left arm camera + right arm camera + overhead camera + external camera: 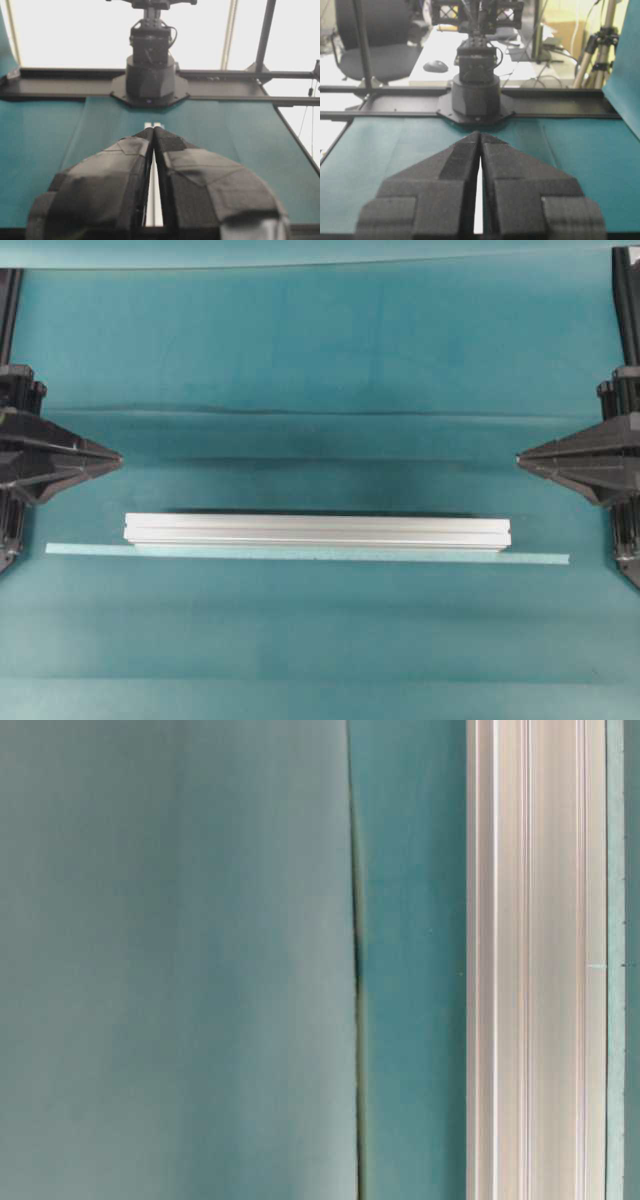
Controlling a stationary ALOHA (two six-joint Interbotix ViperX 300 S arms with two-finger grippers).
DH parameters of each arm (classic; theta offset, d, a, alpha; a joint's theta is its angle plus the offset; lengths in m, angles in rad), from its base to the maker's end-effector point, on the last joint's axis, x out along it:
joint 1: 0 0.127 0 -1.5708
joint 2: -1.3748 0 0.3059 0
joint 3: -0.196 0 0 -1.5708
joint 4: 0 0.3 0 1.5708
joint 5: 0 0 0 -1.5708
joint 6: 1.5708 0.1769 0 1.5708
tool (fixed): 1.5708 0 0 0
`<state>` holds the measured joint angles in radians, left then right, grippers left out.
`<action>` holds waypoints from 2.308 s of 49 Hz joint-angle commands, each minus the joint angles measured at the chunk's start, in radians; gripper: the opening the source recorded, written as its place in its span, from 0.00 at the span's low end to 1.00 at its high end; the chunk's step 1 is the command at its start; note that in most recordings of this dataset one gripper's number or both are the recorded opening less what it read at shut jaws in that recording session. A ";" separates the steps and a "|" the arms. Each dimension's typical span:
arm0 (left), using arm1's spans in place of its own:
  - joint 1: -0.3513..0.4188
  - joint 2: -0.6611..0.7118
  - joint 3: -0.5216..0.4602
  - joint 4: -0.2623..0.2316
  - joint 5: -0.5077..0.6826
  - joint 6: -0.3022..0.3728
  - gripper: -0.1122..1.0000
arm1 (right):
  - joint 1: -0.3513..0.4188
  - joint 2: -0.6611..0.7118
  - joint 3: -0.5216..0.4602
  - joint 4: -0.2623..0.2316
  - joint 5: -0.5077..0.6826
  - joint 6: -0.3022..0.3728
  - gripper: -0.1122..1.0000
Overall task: Lift the metal rail with both hands.
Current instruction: 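Move both grippers inward over the two ends of the silver rail, then lower both open grippers around the rail near each end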
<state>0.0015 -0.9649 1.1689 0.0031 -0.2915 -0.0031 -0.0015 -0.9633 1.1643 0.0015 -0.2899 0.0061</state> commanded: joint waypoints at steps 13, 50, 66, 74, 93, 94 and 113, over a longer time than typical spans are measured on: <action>-0.014 0.055 -0.124 0.011 0.264 -0.097 0.08 | -0.028 0.052 -0.061 0.152 0.132 0.072 0.09; 0.009 0.379 -0.465 0.015 0.940 -0.098 0.08 | -0.044 0.563 -0.476 0.138 1.039 0.183 0.09; 0.012 0.505 -0.549 0.020 1.075 -0.094 0.08 | -0.038 0.709 -0.617 0.114 1.193 0.109 0.09; 0.015 0.525 -0.546 0.023 1.075 -0.092 0.08 | -0.017 0.738 -0.641 0.114 1.213 0.041 0.09; 0.009 0.526 -0.541 0.023 1.078 -0.114 0.08 | -0.025 0.762 -0.637 0.114 1.210 -0.015 0.10; 0.009 0.528 -0.541 0.023 1.078 -0.117 0.08 | -0.025 0.764 -0.637 0.114 1.210 -0.015 0.11; -0.032 0.511 -0.486 0.023 1.006 -0.137 0.35 | -0.014 0.799 -0.629 0.058 1.163 -0.003 0.87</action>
<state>-0.0215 -0.4372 0.6765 0.0215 0.7363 -0.1365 -0.0245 -0.1749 0.5354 0.0920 0.8882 0.0000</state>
